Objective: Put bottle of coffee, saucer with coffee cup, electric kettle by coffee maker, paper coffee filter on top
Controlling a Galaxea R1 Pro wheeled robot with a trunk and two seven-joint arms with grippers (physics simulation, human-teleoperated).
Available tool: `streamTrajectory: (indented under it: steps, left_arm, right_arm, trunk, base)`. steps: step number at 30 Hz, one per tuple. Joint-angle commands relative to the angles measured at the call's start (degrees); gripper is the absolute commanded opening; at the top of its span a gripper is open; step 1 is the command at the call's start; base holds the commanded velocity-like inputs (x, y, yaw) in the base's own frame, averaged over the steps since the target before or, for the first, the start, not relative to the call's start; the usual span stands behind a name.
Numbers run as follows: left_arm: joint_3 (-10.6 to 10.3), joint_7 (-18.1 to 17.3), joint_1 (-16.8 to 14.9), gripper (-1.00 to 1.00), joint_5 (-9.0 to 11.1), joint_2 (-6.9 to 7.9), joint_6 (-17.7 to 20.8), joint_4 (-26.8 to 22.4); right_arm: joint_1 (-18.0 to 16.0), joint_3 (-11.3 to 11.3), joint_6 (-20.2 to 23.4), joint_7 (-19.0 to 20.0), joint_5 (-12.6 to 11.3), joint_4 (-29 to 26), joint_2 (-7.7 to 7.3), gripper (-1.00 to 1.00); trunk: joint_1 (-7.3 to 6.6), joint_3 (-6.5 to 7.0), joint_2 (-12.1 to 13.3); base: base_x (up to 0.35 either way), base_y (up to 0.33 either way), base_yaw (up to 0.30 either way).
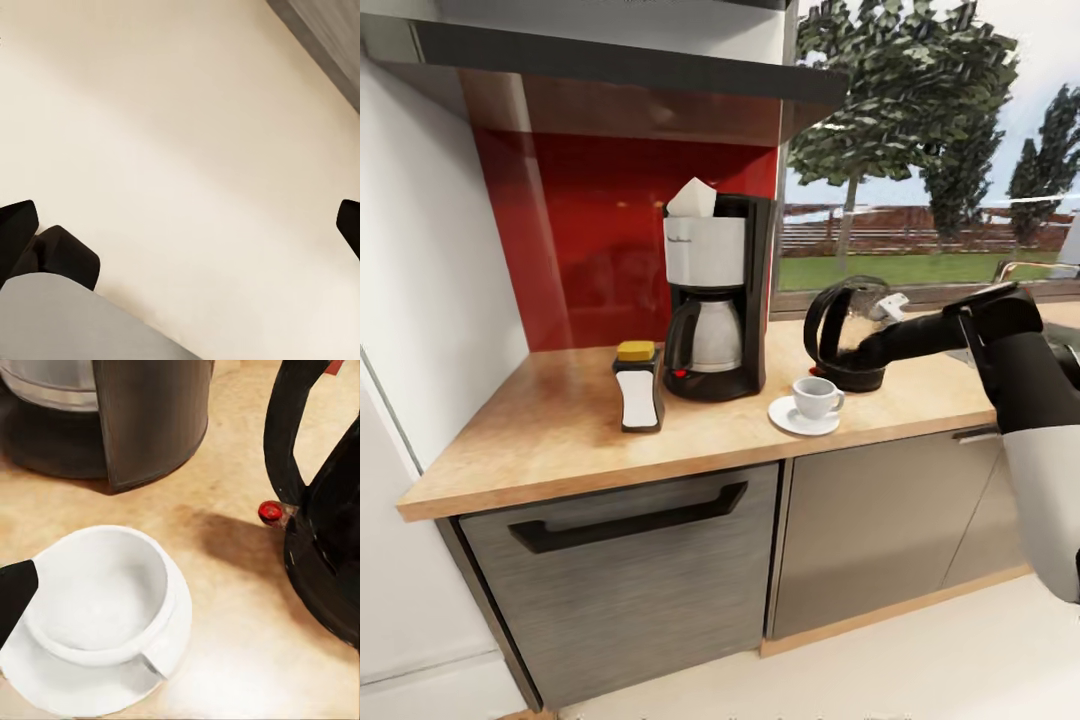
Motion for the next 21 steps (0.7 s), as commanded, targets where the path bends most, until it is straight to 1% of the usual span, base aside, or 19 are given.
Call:
streamTrajectory:
  steps: [1,3,5,7,9,10,11,12,13,14,16,18,19,20,21]
  left_arm:
    - [0.4,-0.2,0.0,1.00,-0.4,0.00,-0.2,0.1]
    - [0.4,-0.2,0.0,1.00,-0.4,0.00,-0.2,0.1]
    - [0.4,-0.2,0.0,1.00,-0.4,0.00,-0.2,0.1]
    - [0.4,-0.2,0.0,1.00,-0.4,0.00,-0.2,0.1]
    - [0.4,-0.2,0.0,1.00,-0.4,0.00,-0.2,0.1]
    - [0.4,-0.2,0.0,1.00,-0.4,0.00,-0.2,0.1]
    - [0.4,-0.2,0.0,1.00,-0.4,0.00,-0.2,0.1]
    - [0.4,-0.2,0.0,1.00,-0.4,0.00,-0.2,0.1]
    - [0.4,-0.2,0.0,1.00,-0.4,0.00,-0.2,0.1]
    - [0.4,-0.2,0.0,1.00,-0.4,0.00,-0.2,0.1]
    - [0.4,-0.2,0.0,1.00,-0.4,0.00,-0.2,0.1]
    - [0.4,-0.2,0.0,1.00,-0.4,0.00,-0.2,0.1]
    - [0.4,-0.2,0.0,1.00,-0.4,0.00,-0.2,0.1]
    - [0.4,-0.2,0.0,1.00,-0.4,0.00,-0.2,0.1]
    - [0.4,-0.2,0.0,1.00,-0.4,0.00,-0.2,0.1]
  right_arm:
    - [-0.1,-0.6,0.3,1.7,0.6,-0.2,-0.25,1.00]
    - [-0.1,-1.5,0.3,2.7,0.6,-0.4,-0.60,1.00]
    - [-0.1,-1.8,0.3,3.1,0.6,-0.5,-0.92,1.00]
    - [0.1,-2.2,0.3,3.5,0.6,-0.5,-1.70,1.00]
    - [1.4,-2.4,0.2,4.3,0.6,-0.6,-3.44,1.00]
    - [1.6,-2.4,0.1,4.7,0.6,-0.6,-3.75,1.00]
    - [2.2,-2.5,0.1,5.6,0.6,-0.6,-4.47,1.00]
    - [3.1,-3.0,-0.7,6.8,0.6,-0.6,-5.63,1.00]
    - [3.5,-3.4,-1.3,7.1,0.6,-0.6,-5.94,1.00]
    - [4.4,-4.7,-2.9,7.5,0.6,-0.6,-6.42,1.00]
    - [5.7,-6.6,-4.7,7.8,0.6,-0.5,-6.76,1.00]
    - [9.6,-10.8,-8.8,8.9,0.6,-0.5,-7.11,1.00]
    - [10.8,-11.8,-10.0,9.4,0.6,-0.5,-7.18,1.00]
    - [15.8,-15.8,-15.7,12.1,0.7,-0.6,-7.81,1.00]
    - [18.2,-18.0,-18.3,13.1,0.8,-0.6,-8.17,1.00]
  trunk:
    - [-0.02,-0.06,0.0]
    - [-0.02,-0.06,0.0]
    - [-0.02,-0.06,0.0]
    - [-0.02,-0.06,0.0]
    - [-0.02,-0.06,0.0]
    - [-0.02,-0.06,0.0]
    - [-0.02,-0.06,0.0]
    - [-0.02,-0.06,0.0]
    - [-0.02,-0.06,0.0]
    - [-0.02,-0.06,0.0]
    - [-0.02,-0.06,0.0]
    - [-0.02,-0.06,0.0]
    - [-0.02,-0.06,0.0]
    - [-0.02,-0.06,0.0]
    - [-0.02,-0.06,0.0]
  base:
    - [-0.186,0.000,0.000]
    - [-0.237,0.000,0.000]
    - [-0.284,0.000,0.000]
    - [-0.308,0.000,0.000]
    - [-0.326,0.000,0.000]
    - [-0.330,0.000,0.000]
    - [-0.331,0.000,0.000]
    - [-0.299,0.000,0.000]
    - [-0.258,0.000,0.000]
    - [-0.170,0.000,0.000]
    - [-0.122,0.000,0.000]
    - [-0.057,0.000,0.000]
    - [-0.036,0.000,0.000]
    - [-0.015,0.000,0.000]
    - [-0.009,0.000,0.000]
